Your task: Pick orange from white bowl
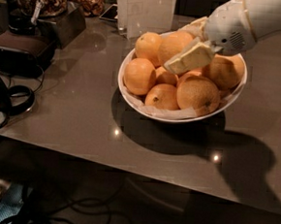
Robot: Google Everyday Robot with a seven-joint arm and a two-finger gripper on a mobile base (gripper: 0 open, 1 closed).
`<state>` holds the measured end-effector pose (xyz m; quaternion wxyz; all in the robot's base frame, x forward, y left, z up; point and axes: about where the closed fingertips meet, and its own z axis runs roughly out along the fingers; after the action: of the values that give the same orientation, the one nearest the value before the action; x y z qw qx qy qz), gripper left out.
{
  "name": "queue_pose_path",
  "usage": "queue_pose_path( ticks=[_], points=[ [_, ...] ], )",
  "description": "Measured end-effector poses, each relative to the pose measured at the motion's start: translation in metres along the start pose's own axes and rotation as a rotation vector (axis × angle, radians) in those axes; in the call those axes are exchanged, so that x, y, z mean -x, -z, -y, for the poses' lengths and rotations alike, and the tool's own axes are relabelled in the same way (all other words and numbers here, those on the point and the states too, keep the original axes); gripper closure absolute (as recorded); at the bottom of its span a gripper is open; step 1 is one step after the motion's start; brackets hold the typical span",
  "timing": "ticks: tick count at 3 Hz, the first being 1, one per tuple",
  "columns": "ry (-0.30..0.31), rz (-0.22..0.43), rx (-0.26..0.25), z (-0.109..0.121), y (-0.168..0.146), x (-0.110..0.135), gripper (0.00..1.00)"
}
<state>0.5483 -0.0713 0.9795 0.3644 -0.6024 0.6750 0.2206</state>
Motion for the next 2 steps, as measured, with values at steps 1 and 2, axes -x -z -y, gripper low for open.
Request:
queue_pose_path(
  ticks=[1, 2],
  points=[
    [0.073, 0.192, -0.023, -0.016, 0.048, 0.024, 1.0],
    [0.108, 0.309, -0.024, -0.035, 0.085, 0.035, 1.0]
  ],
)
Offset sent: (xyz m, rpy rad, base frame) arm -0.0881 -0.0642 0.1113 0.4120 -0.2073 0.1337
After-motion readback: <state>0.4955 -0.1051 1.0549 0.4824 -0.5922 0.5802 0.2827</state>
